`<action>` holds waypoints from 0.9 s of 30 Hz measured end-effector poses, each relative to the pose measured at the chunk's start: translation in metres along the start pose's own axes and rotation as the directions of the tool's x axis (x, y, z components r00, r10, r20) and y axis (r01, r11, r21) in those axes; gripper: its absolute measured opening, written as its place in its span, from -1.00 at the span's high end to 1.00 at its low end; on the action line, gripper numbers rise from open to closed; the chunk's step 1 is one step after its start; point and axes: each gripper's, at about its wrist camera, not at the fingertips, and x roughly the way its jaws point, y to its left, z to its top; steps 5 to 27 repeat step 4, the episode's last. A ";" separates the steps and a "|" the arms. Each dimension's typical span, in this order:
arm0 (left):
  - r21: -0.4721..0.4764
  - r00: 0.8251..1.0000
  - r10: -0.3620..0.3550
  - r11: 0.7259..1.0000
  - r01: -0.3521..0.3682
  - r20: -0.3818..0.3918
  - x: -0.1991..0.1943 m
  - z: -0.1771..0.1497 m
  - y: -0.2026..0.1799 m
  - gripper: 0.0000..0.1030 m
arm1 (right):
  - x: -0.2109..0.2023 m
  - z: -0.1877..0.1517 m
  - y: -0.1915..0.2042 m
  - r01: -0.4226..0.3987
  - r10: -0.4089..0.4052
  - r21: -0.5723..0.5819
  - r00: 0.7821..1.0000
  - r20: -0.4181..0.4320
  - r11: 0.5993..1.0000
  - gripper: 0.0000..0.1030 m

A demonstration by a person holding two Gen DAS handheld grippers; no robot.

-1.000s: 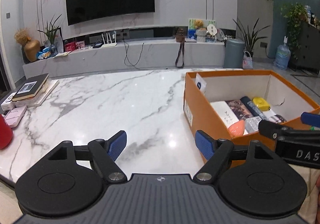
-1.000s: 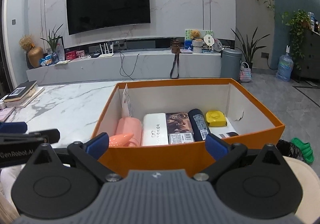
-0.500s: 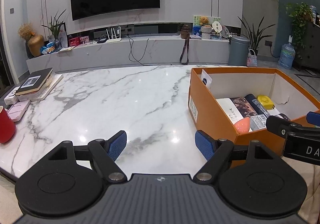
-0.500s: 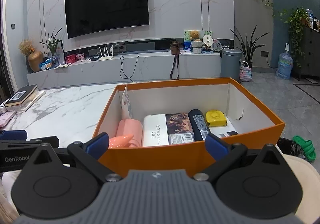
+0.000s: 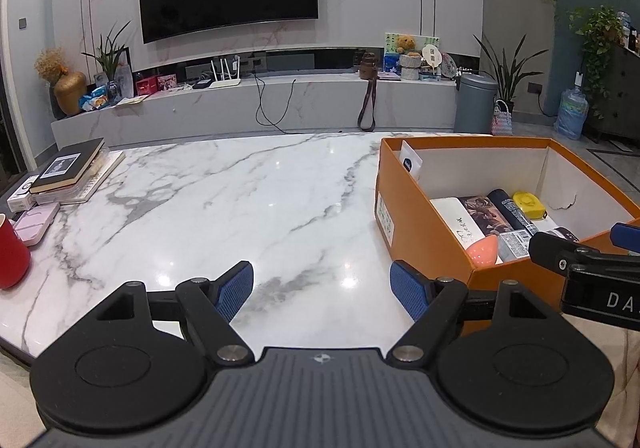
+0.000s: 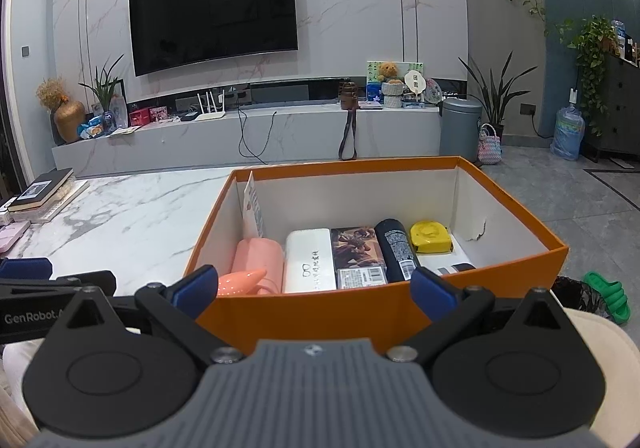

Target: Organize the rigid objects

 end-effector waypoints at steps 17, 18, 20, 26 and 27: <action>-0.006 1.000 0.005 1.000 -0.005 -0.002 0.000 0.000 0.000 -0.77 | 0.001 0.000 0.001 0.004 -0.004 -0.006 1.000 -0.003 1.000 -0.95; -0.006 1.000 0.005 1.000 -0.005 -0.002 0.000 0.000 0.000 -0.77 | 0.001 0.000 0.001 0.004 -0.004 -0.006 1.000 -0.003 1.000 -0.95; -0.006 1.000 0.005 1.000 -0.005 -0.002 0.000 0.000 0.000 -0.77 | 0.001 0.000 0.001 0.004 -0.004 -0.006 1.000 -0.003 1.000 -0.95; -0.006 1.000 0.005 1.000 -0.005 -0.002 0.000 0.000 0.000 -0.77 | 0.001 0.000 0.001 0.004 -0.004 -0.006 1.000 -0.003 1.000 -0.95; -0.006 1.000 0.005 1.000 -0.005 -0.002 0.000 0.000 0.000 -0.77 | 0.001 0.000 0.001 0.004 -0.004 -0.006 1.000 -0.003 1.000 -0.95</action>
